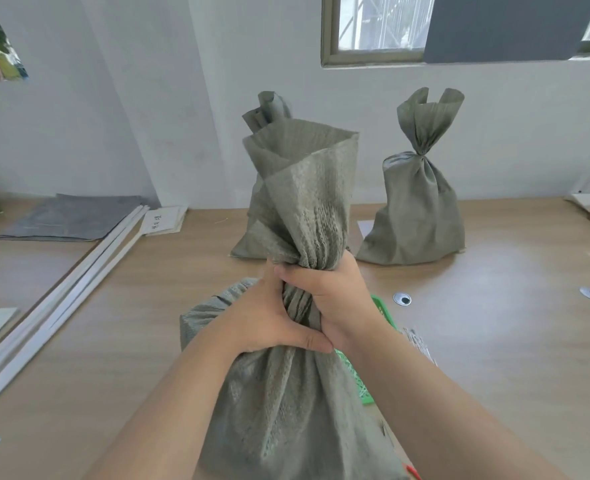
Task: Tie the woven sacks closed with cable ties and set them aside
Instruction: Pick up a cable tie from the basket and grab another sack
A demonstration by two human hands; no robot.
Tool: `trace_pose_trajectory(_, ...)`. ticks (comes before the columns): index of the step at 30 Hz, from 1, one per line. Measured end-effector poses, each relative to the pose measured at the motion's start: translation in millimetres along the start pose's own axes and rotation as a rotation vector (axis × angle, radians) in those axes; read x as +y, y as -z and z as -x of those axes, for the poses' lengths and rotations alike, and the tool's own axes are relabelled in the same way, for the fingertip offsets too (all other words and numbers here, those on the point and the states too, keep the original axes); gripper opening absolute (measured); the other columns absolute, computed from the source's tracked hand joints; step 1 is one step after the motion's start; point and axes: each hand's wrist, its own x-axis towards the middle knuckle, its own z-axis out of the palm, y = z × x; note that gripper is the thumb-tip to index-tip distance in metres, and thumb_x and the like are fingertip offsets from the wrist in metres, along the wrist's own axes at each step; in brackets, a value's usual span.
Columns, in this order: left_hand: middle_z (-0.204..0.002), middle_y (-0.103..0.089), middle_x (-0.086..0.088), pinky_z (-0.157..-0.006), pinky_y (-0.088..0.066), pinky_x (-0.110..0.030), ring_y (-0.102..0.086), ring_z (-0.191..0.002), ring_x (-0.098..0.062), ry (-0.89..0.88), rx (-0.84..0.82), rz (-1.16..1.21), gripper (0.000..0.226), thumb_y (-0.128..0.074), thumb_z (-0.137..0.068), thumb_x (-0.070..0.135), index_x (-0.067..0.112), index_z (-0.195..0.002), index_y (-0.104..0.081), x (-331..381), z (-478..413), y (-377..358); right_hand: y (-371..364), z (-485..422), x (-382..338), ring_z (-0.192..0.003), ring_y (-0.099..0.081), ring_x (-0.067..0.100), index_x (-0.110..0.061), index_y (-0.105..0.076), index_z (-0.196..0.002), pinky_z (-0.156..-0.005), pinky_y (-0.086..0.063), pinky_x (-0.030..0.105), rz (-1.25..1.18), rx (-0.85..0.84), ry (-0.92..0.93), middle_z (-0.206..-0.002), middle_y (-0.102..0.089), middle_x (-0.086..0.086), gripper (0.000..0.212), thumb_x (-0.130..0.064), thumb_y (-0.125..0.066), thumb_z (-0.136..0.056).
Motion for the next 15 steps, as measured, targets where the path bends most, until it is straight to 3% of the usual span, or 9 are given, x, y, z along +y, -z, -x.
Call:
trace_pose_trajectory(2,-0.105,-0.064,0.028,-0.075,-0.044,-0.001,-0.055,-0.096,0.026,0.002,0.042,-0.047,0.075,-0.095,-0.060,0.019,0.049,-0.113,-0.051,-0.2,0.6,-2.7,-3.4,0.7,-1.9,-0.098,-0.074,0.022,-0.016,-0.075,-0.093,-0.086,-0.059,0.037,0.049,-0.013,0.008,-0.098,-0.078,0.008,0.037,0.014,-0.075,-0.072)
trace_pose_trajectory(4,-0.097,-0.064,0.024,-0.072,-0.049,-0.005,-0.057,-0.090,0.025,0.043,0.060,-0.078,0.057,-0.085,-0.068,0.014,0.044,-0.106,-0.055,-3.1,1.0,-2.1,-7.8,1.0,-2.1,-0.098,-0.074,0.018,-0.019,-0.074,-0.095,-0.086,-0.059,0.036,0.069,-0.040,0.006,-0.099,-0.078,0.005,0.038,0.011,-0.078,-0.072)
trace_pose_trajectory(5,-0.097,-0.068,0.015,-0.074,-0.055,-0.014,-0.062,-0.092,0.014,0.076,0.056,-0.077,0.047,-0.080,-0.070,0.015,0.035,-0.106,-0.060,-5.8,-0.3,-0.6,-9.6,0.4,-2.2,-0.100,-0.073,0.019,-0.017,-0.074,-0.099,-0.088,-0.059,0.038,0.070,-0.041,0.002,-0.101,-0.078,0.005,0.038,0.010,-0.078,-0.073)
trace_pose_trajectory(7,-0.098,-0.071,-0.015,-0.078,-0.057,-0.045,-0.069,-0.096,-0.023,0.136,0.020,-0.083,0.036,-0.071,-0.071,0.015,0.011,-0.106,-0.063,-11.6,-3.3,2.4,-12.1,-2.6,-2.2,-0.100,-0.072,0.020,-0.009,-0.072,-0.106,-0.088,-0.059,0.040,0.067,-0.022,-0.010,-0.102,-0.076,0.007,0.035,0.008,-0.078,-0.076)
trace_pose_trajectory(8,-0.096,-0.069,-0.022,-0.072,-0.055,-0.047,-0.067,-0.094,-0.034,0.154,-0.003,-0.093,0.032,-0.067,-0.072,0.012,0.004,-0.102,-0.063,-11.7,-3.9,3.5,-13.2,-3.8,-3.1,-0.098,-0.072,0.021,-0.005,-0.072,-0.106,-0.088,-0.059,0.040,0.062,-0.019,-0.014,-0.100,-0.076,0.009,0.032,0.008,-0.077,-0.077)
trace_pose_trajectory(9,-0.092,-0.068,-0.024,-0.068,-0.052,-0.040,-0.066,-0.092,-0.037,0.162,-0.013,-0.087,0.024,-0.065,-0.073,0.009,0.001,-0.096,-0.063,-12.4,-5.0,4.3,-12.7,-5.4,-2.9,-0.095,-0.072,0.023,-0.002,-0.072,-0.103,-0.088,-0.058,0.041,0.040,-0.024,-0.020,-0.098,-0.075,0.013,0.027,0.008,-0.076,-0.078)
trace_pose_trajectory(10,-0.086,-0.070,-0.018,-0.066,-0.049,-0.031,-0.068,-0.089,-0.031,0.161,-0.030,-0.071,0.014,-0.063,-0.075,0.004,0.003,-0.090,-0.065,-12.4,-5.8,5.4,-12.0,-6.7,-3.7,-0.090,-0.071,0.025,0.001,-0.072,-0.098,-0.086,-0.058,0.042,0.013,-0.032,-0.035,-0.095,-0.073,0.016,0.020,0.008,-0.074,-0.080)
trace_pose_trajectory(12,-0.076,-0.073,0.003,-0.069,-0.048,-0.014,-0.069,-0.079,-0.009,0.139,-0.098,-0.029,0.015,-0.063,-0.082,-0.003,0.010,-0.083,-0.070,-6.6,-4.4,8.1,-8.9,-9.3,-4.7,-0.077,-0.066,0.023,0.000,-0.070,-0.090,-0.078,-0.056,0.039,0.003,-0.059,-0.061,-0.084,-0.069,0.016,0.007,0.006,-0.070,-0.086)
trace_pose_trajectory(15,-0.071,-0.072,0.005,-0.069,-0.050,-0.014,-0.067,-0.069,0.000,0.129,-0.154,-0.042,0.010,-0.068,-0.091,0.013,0.011,-0.081,-0.070,-4.0,-5.2,10.4,-1.8,-14.1,-2.6,-0.067,-0.058,0.020,-0.010,-0.064,-0.075,-0.068,-0.051,0.037,0.077,-0.091,-0.026,-0.069,-0.059,0.007,0.018,0.001,-0.069,-0.089)
